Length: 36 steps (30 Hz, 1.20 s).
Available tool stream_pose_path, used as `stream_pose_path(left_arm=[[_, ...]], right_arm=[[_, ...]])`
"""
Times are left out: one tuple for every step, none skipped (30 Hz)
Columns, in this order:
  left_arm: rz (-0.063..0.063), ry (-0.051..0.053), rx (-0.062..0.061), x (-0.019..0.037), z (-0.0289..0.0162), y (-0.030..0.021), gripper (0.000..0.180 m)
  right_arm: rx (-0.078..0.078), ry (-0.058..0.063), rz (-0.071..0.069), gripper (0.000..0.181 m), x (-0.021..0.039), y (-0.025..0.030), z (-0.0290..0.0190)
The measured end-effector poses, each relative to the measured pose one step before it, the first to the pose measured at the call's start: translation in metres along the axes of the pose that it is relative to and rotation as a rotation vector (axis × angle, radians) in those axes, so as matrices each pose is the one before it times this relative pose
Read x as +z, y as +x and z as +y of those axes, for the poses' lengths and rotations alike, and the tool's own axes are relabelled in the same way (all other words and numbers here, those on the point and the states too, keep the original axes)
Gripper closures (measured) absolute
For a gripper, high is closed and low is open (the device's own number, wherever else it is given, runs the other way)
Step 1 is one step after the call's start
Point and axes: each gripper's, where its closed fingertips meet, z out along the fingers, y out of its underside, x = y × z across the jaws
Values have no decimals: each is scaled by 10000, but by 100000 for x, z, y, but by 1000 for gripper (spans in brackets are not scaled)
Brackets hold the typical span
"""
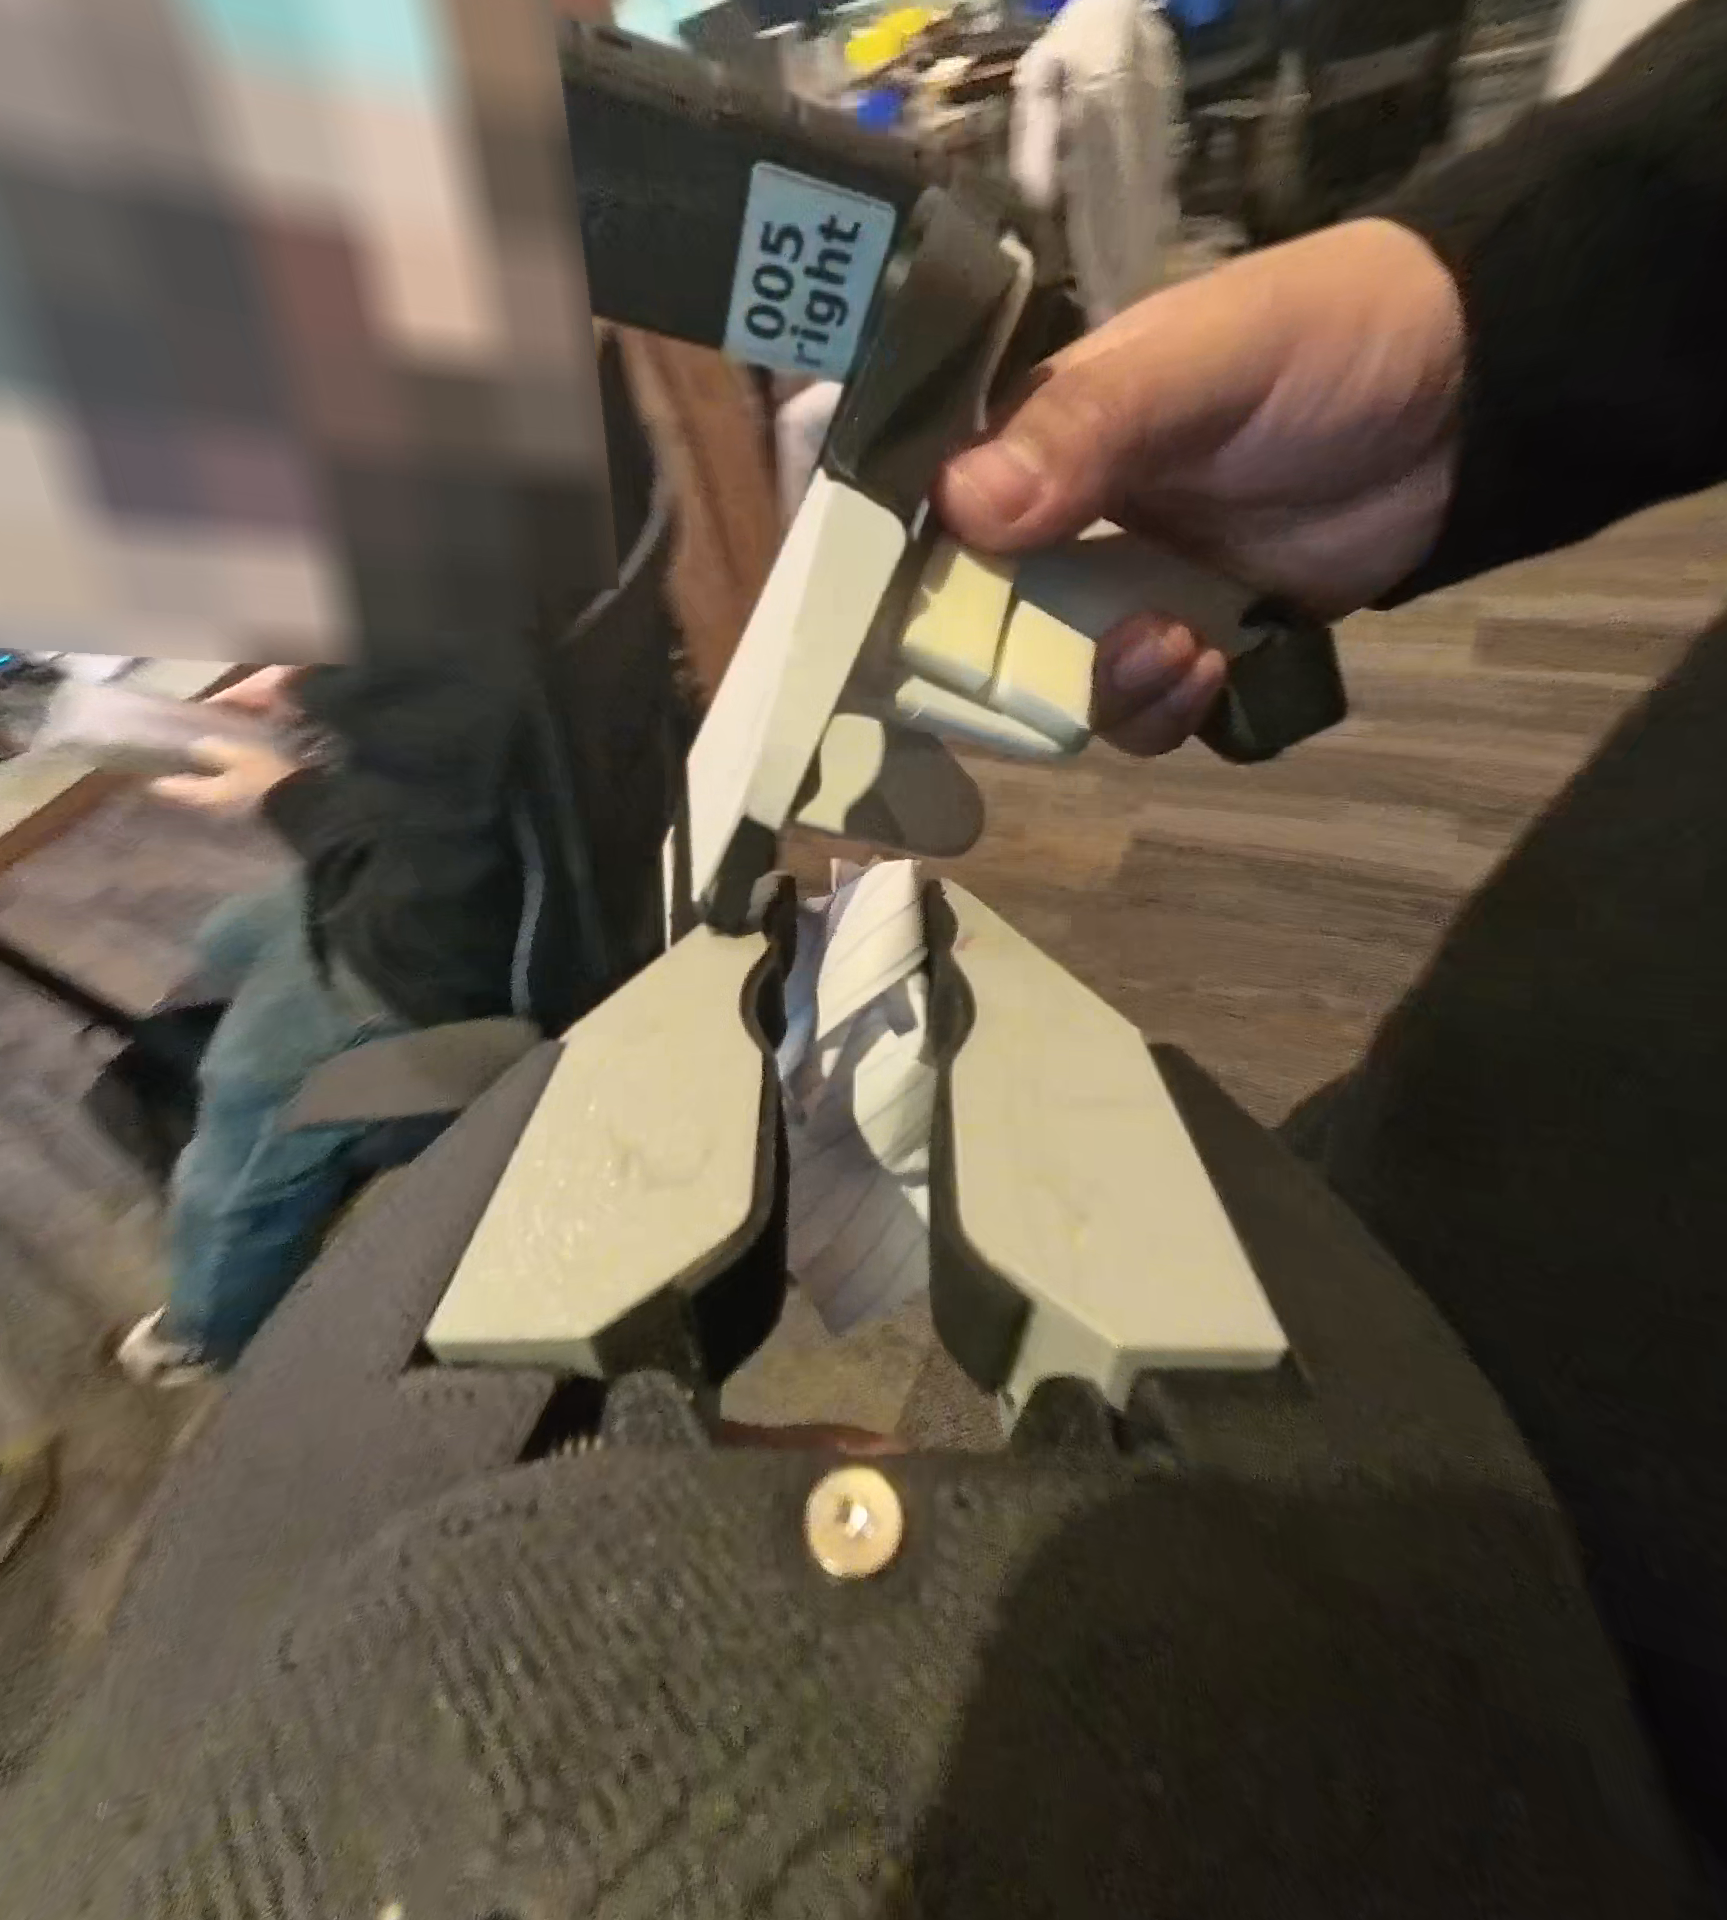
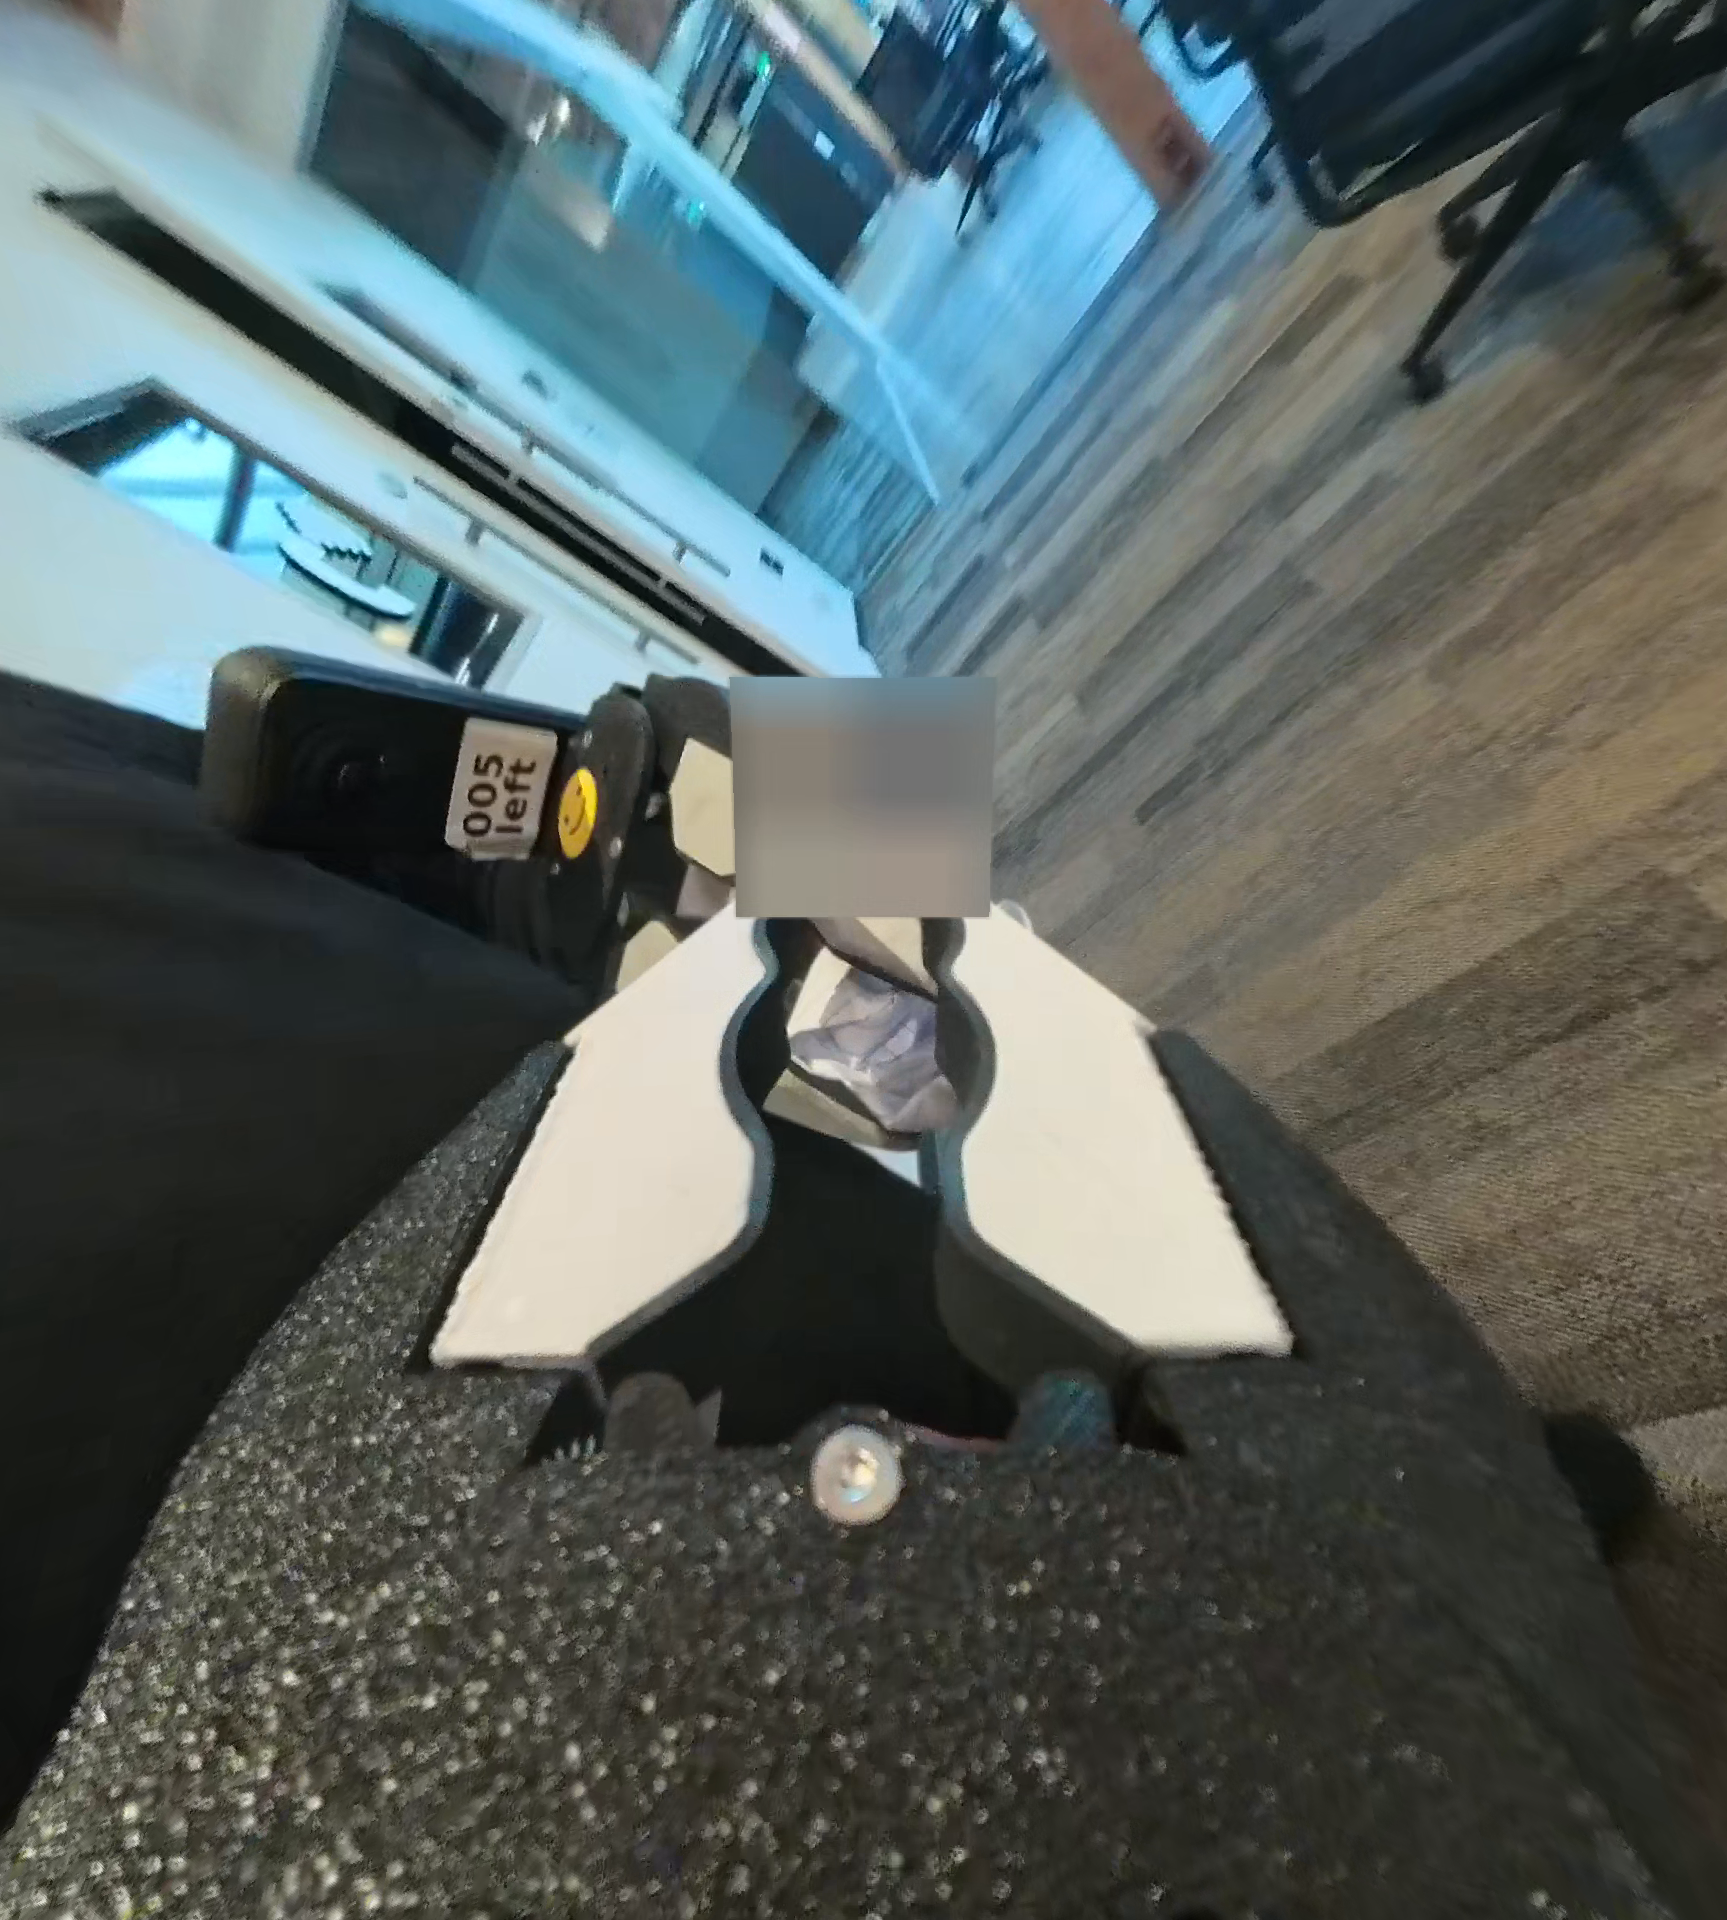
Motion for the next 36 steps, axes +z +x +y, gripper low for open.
stream_pose_path(left_arm=[[-688, -235, -202, -1079, 598, -1829, 157], [-745, -357, -122, -1059, 753, -1867, 157], [-759, -350, 16, -1072, 822, -1820, 157], [-782, -225, 69, -1075, 738, -1784, 156], [-764, -113, 1, -1041, 638, -1765, 155], [-629, -78, -134, -1039, 638, -1698, 154], [-493, -178, -215, -740, 670, -1503, 147], [-374, -265, -142, -655, 742, -1472, 140], [-416, -266, -6, -521, 716, -1461, 146], [-501, -183, 33, -393, 637, -1610, 159], [-324, -129, -40, -290, 564, -1499, 168], [-169, -161, -147, -77, 533, -1175, 176], [-74, -181, -169, 125, 477, -1013, 175], [-155, -169, -84, 308, 276, -1024, 173], [-242, -118, 53, 432, 107, -1165, 175], [-218, -104, -27, 608, -34, -1136, 177], [-184, -112, -489, 916, -106, -997, 179], [47, -56, -1007, 1222, -168, -560, 180], [304, -36, -1021, 1181, -80, -292, 180], [145, -109, -689, 1187, 315, -542, 180], [-206, -248, -324, 1048, 910, -1163, 180], [-130, -367, -56, 1098, 1396, -1174, 180], [66, -492, 21, 1009, 1907, -947, 180], [166, -671, 41, 1014, 2176, -747, 180], [107, -703, 40, 860, 2201, -672, 180], [32, -603, -21, 777, 1926, -578, 179], [54, -457, -126, 685, 1698, -330, 179], [61, -359, -253, 673, 1653, -122, 179], [51, -350, -376, 711, 1826, -14, 178], [95, -340, -444, 768, 2051, 156, 178], [141, -316, -476, 772, 2187, 294, 178], [113, -299, -493, 772, 2311, 271, 178], [103, -249, -449, 707, 2264, 226, 179], [124, -136, -372, 724, 2131, 185, 179], [119, -59, -305, 816, 2024, 101, 180], [88, -60, -235, 999, 1969, 9, 180]], right_arm=[[-101, -236, -111, 160, 1705, 148, -1158], [-113, -245, -5, 159, 1755, 244, -1108], [-61, -293, -11, 159, 1783, 216, -1000], [-36, -271, -92, 159, 1714, 51, -952], [-101, -180, -200, 163, 1590, -109, -959], [-183, -141, -155, 171, 1705, 259, -1266], [-239, -193, -297, 179, 1438, -122, -802], [-186, -334, -557, 181, 1431, -376, -487], [-31, -495, -450, 181, 1493, -39, -135], [-21, -243, -366, 181, 1276, 282, -490], [-11, -232, -452, 181, 1264, 263, -738], [-28, -236, -430, 181, 937, 321, -454], [-62, -165, -324, 181, 796, 527, -641], [-101, -95, -246, 181, 602, 617, -791], [-125, -143, -280, 181, 438, 633, -806], [-134, -126, -289, 181, 201, 675, -917], [-128, -20, -230, 181, -332, 592, -1076], [-49, 186, -185, 181, -374, 873, -981], [194, 188, -213, 181, -627, 943, -743], [278, 71, -149, 181, -850, 944, -494], [-88, 93, 72, 181, -1107, 996, -416], [-268, -104, 303, 181, -1392, 1195, -14], [-349, -472, 518, 181, -1448, 1367, 467], [-577, -696, 727, 181, -1487, 2193, 1080], [-658, -780, 975, 178, -1319, 2723, 1586], [-448, -744, 896, 172, -915, 2578, 1804], [-289, -538, 480, 166, -416, 1777, 1670], [-118, -333, 301, 161, 21, 1263, 1524], [12, -196, 243, 150, 459, 950, 1329], [139, -185, 117, 138, 822, 589, 1242], [278, -249, -139, 135, 1210, 167, 1523], [384, -284, -181, 132, 1403, -18, 1465], [374, -309, -114, 130, 1598, 126, 1584], [294, -420, -9, 131, 1803, 251, 1652], [287, -609, -9, 131, 2104, 450, 2006], [197, -666, 42, 130, 2348, 676, 1873]])
